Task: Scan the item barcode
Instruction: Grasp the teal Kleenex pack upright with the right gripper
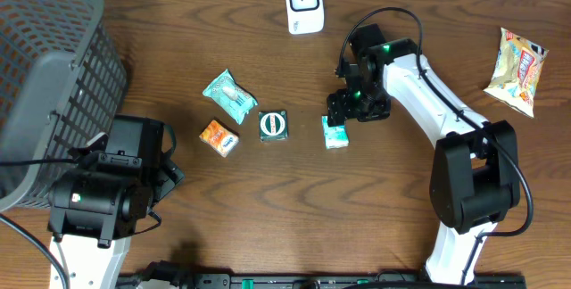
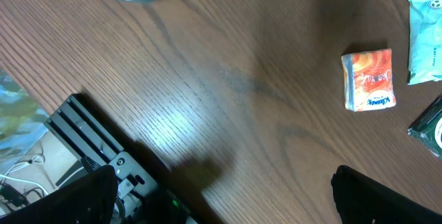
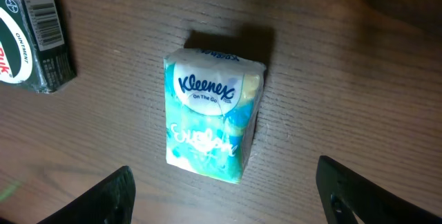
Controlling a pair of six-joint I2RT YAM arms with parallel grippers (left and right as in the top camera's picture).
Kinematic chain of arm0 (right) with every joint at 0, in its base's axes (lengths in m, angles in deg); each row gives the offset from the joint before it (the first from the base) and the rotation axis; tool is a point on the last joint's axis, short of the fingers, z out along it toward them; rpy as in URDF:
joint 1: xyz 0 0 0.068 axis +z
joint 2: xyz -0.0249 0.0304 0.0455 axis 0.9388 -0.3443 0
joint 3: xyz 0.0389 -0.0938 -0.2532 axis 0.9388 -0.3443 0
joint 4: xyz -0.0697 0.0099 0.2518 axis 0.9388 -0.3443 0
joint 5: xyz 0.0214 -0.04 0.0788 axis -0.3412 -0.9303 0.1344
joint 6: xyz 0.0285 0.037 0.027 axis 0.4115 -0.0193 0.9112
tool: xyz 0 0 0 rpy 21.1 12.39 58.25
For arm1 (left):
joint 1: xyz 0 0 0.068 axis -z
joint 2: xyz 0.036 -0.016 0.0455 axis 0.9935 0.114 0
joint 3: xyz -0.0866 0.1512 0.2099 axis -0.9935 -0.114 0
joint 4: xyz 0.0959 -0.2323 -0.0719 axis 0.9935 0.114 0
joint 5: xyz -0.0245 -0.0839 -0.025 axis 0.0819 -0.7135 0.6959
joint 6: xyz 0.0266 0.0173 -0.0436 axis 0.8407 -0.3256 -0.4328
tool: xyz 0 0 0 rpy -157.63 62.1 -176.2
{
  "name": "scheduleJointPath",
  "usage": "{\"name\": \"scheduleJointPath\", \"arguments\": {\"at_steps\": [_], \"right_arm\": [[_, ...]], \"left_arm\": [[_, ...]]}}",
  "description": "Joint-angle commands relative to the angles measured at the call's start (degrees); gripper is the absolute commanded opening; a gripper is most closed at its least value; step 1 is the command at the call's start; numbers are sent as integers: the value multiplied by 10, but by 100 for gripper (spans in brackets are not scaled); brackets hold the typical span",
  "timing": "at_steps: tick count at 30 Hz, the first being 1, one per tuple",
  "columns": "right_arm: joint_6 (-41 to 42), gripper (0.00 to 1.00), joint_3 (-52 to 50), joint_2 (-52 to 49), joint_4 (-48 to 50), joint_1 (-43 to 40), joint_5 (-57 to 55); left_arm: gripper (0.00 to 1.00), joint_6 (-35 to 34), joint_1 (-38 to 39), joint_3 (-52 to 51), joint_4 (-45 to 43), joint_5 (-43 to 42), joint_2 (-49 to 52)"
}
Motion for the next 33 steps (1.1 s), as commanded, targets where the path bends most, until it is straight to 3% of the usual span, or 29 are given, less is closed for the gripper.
{"name": "scheduleJointPath", "arguments": {"at_steps": [1, 14, 18, 24, 33], "right_arm": [[3, 78, -8, -8, 2, 3, -4], [18, 72, -18, -8, 24, 2, 20], [18, 62, -43, -8, 56, 2, 56], [40, 59, -106, -8, 120, 2, 73], [52, 36, -176, -8, 186, 1, 71]], "left_arm": [[98, -5, -2, 11, 2, 9, -3], [98, -5, -2, 11, 2, 9, -3], [98, -5, -2, 11, 2, 9, -3], [98, -5, -2, 11, 2, 9, -3], [97, -5, -2, 11, 2, 9, -3]]}}
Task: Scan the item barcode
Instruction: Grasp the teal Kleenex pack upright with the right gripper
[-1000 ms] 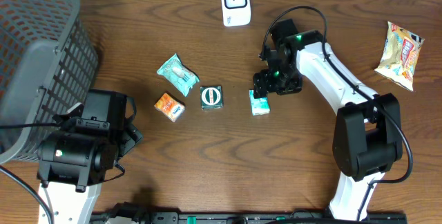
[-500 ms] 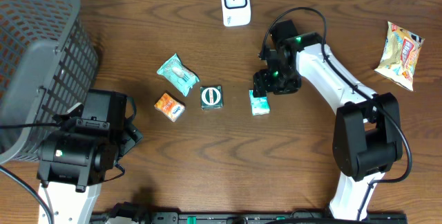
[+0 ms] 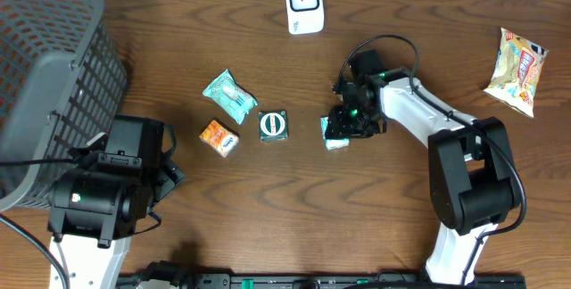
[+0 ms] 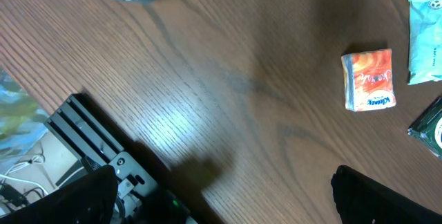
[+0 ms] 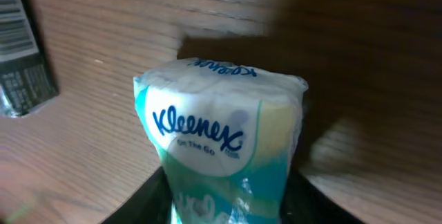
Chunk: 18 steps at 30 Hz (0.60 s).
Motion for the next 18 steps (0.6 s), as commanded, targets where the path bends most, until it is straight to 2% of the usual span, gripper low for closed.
{"name": "scheduleJointPath", "arguments": {"at_steps": [1, 3, 7, 11, 13, 18], "right_arm": [[5, 35, -24, -12, 2, 1, -5], [5, 34, -24, -12, 2, 1, -2], [5, 25, -24, -11, 2, -1, 14], [5, 18, -17, -10, -2, -13, 59], [1, 17, -16, -8, -2, -22, 88], [-6, 34, -16, -3, -6, -40, 123]], "left_arm": [[98, -5, -2, 11, 2, 9, -3], [98, -5, -2, 11, 2, 9, -3], [97, -5, -2, 11, 2, 9, -3], [98, -5, -2, 11, 2, 9, -3], [98, -5, -2, 11, 2, 9, -3], [98, -5, -2, 11, 2, 9, -3]]}}
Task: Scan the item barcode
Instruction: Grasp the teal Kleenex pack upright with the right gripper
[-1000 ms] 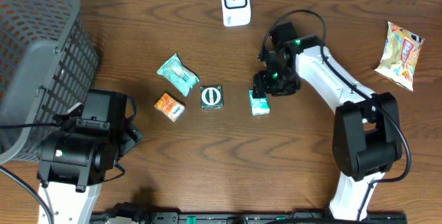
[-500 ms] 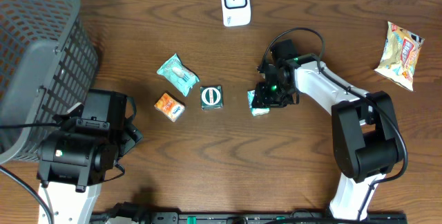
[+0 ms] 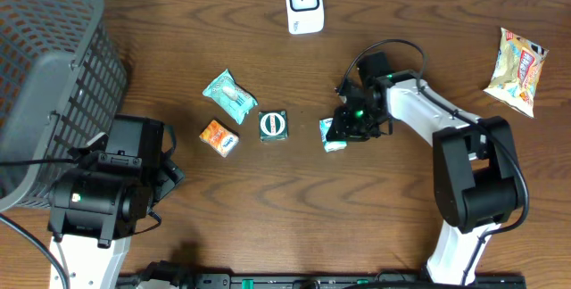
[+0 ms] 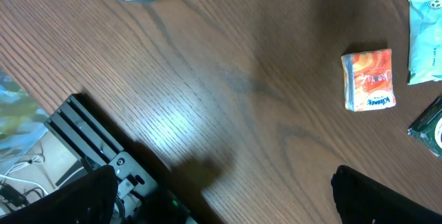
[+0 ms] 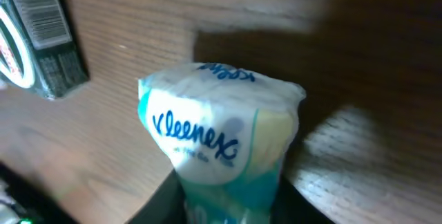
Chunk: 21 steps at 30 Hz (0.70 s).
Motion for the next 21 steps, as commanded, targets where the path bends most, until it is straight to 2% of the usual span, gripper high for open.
{"name": "scheduleJointPath", "arguments": {"at_steps": [1, 3, 6, 14, 19, 21], "right_arm": [[-6, 38, -4, -3, -4, -12, 36], [-10, 43, -4, -3, -8, -16, 35], [-11, 45, -2, -3, -12, -19, 35], [-19, 37, 3, -3, -13, -19, 35], [-20, 26, -2, -3, -11, -12, 9], [-20, 12, -8, -3, -7, -9, -2]], "left_arm": [[97, -5, -2, 11, 2, 9, -3], [97, -5, -2, 11, 2, 9, -3], [98, -5, -2, 11, 2, 9, -3], [98, -5, -2, 11, 2, 9, -3], [98, -5, -2, 11, 2, 9, -3], [98, -5, -2, 11, 2, 9, -3]]}}
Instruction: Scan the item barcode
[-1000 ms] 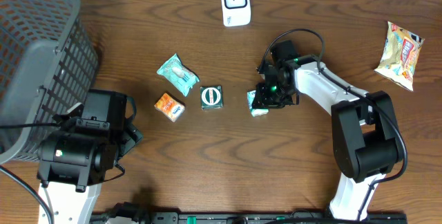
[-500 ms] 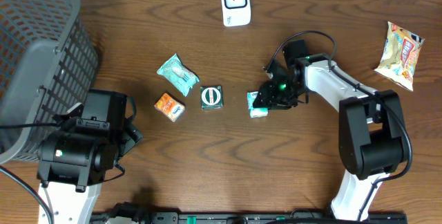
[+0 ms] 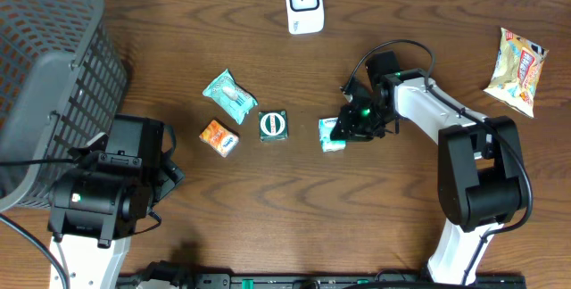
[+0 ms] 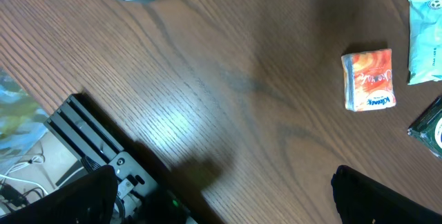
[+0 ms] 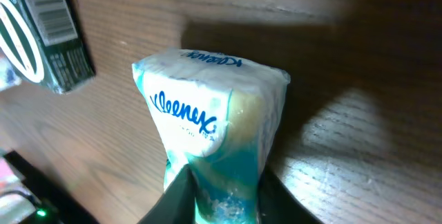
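A teal and white Kleenex tissue pack (image 5: 210, 124) is squeezed between the fingers of my right gripper (image 5: 222, 200), one end tilted up off the wood. In the overhead view that pack (image 3: 331, 134) sits mid-table with my right gripper (image 3: 355, 127) at its right side. The white barcode scanner (image 3: 303, 4) stands at the table's far edge. My left gripper (image 4: 221, 200) hangs open over bare wood near the front left, holding nothing.
A dark green box (image 3: 273, 125) with a barcode lies left of the tissue pack, then an orange tissue pack (image 3: 219, 137) and a teal sachet (image 3: 229, 92). A grey basket (image 3: 45, 75) fills the left side. A snack bag (image 3: 517, 68) lies far right.
The right gripper has tightened on the Kleenex pack, which looks narrower and more tilted. The wrist has shifted slightly right. The left arm has not moved.
First my right gripper was open above the Kleenex pack lying flat on the table. Then its fingers were down at both sides of the pack. After that it was shut on the pack, and now the pack is pinched and tipped up.
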Controlling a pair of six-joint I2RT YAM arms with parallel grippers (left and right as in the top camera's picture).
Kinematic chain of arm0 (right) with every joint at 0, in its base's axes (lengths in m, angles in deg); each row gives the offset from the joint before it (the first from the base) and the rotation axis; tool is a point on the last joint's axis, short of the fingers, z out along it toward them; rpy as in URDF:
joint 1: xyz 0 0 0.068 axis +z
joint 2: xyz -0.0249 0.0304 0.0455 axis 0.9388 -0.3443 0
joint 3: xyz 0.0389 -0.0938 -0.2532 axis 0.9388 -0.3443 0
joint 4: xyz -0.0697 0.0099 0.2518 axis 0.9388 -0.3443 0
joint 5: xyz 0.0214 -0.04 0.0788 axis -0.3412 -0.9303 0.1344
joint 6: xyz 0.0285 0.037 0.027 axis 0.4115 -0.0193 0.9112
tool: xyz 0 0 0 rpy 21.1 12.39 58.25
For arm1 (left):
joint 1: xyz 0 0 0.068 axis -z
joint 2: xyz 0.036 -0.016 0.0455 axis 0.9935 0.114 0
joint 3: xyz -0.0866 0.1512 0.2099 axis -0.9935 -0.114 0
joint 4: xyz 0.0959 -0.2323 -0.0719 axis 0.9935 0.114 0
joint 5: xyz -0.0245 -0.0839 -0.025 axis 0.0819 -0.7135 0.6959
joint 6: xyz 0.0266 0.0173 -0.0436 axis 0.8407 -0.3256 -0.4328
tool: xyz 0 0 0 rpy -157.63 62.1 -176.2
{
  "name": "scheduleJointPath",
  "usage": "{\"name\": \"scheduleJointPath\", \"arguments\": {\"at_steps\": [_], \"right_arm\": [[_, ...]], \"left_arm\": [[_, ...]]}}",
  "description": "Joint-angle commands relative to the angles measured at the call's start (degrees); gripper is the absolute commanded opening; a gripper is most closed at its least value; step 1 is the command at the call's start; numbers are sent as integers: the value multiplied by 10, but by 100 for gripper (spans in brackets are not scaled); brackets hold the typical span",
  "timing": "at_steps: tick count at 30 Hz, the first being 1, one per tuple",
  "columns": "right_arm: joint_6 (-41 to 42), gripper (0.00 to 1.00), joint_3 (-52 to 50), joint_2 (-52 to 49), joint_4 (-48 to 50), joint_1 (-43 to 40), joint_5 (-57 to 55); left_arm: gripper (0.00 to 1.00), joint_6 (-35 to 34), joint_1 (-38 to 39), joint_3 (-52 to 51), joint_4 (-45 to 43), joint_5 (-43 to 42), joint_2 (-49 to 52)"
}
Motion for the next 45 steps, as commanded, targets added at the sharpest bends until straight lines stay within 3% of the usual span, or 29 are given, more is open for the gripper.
{"name": "scheduleJointPath", "arguments": {"at_steps": [1, 4, 10, 25, 33, 45], "right_arm": [[-3, 7, -11, -3, 6, 6, -17], [-3, 1, -15, -3, 6, 6, -16], [-15, 1, -15, -3, 7, 6, 33], [-162, 1, -5, 0, 6, -63, 434], [-179, 1, -5, 0, 27, -81, 574], [-109, 1, -2, 0, 125, -99, 577]], "left_arm": [[98, -5, -2, 11, 2, 9, -3], [98, -5, -2, 11, 2, 9, -3], [98, -5, -2, 11, 2, 9, -3], [98, -5, -2, 11, 2, 9, -3], [98, -5, -2, 11, 2, 9, -3], [98, -5, -2, 11, 2, 9, -3]]}}
